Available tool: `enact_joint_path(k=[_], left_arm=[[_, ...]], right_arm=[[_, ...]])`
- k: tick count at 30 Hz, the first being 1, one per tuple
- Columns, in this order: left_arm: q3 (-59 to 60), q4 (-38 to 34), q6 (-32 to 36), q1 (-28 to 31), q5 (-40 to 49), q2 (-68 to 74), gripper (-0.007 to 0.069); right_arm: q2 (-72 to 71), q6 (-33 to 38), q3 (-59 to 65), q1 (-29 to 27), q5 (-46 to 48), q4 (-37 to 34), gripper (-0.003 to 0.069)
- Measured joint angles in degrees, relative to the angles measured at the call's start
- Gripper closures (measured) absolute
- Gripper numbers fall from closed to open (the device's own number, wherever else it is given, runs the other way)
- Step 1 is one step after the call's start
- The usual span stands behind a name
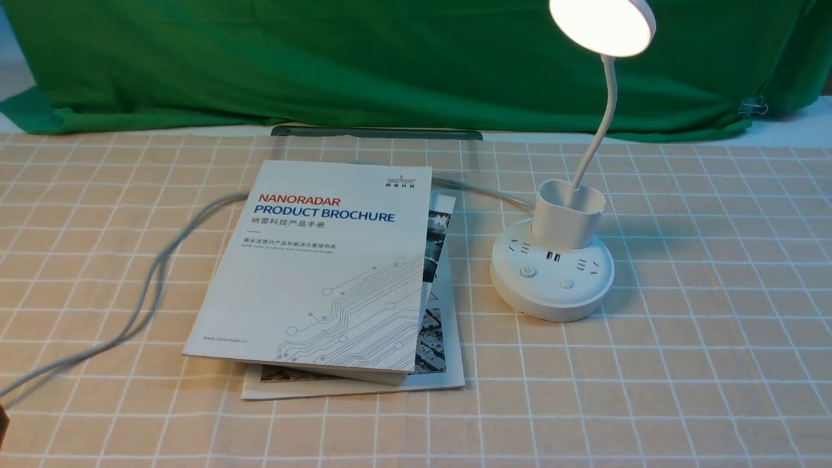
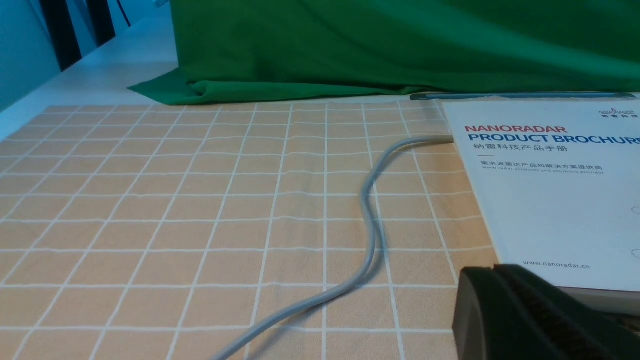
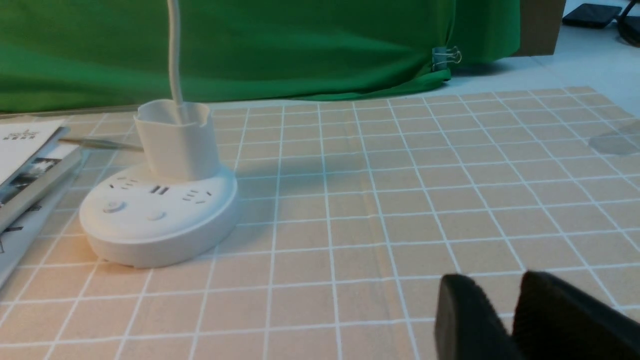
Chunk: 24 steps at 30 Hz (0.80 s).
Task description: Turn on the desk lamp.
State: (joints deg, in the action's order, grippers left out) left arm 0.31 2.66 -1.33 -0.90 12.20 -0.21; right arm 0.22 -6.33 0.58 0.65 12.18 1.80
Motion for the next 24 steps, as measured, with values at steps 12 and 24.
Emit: enact_joint_path(k=[12, 24], left_arm=[[0.00, 0.00, 0.00, 0.00, 0.00, 0.00, 0.0603], [0.00, 0.00, 0.00, 0.00, 0.00, 0.00, 0.0603]], right_arm=[[0.00, 0.00, 0.00, 0.00, 0.07, 0.00, 0.0425], [0.00, 0.00, 0.00, 0.00, 0.07, 0.00, 0.0422]])
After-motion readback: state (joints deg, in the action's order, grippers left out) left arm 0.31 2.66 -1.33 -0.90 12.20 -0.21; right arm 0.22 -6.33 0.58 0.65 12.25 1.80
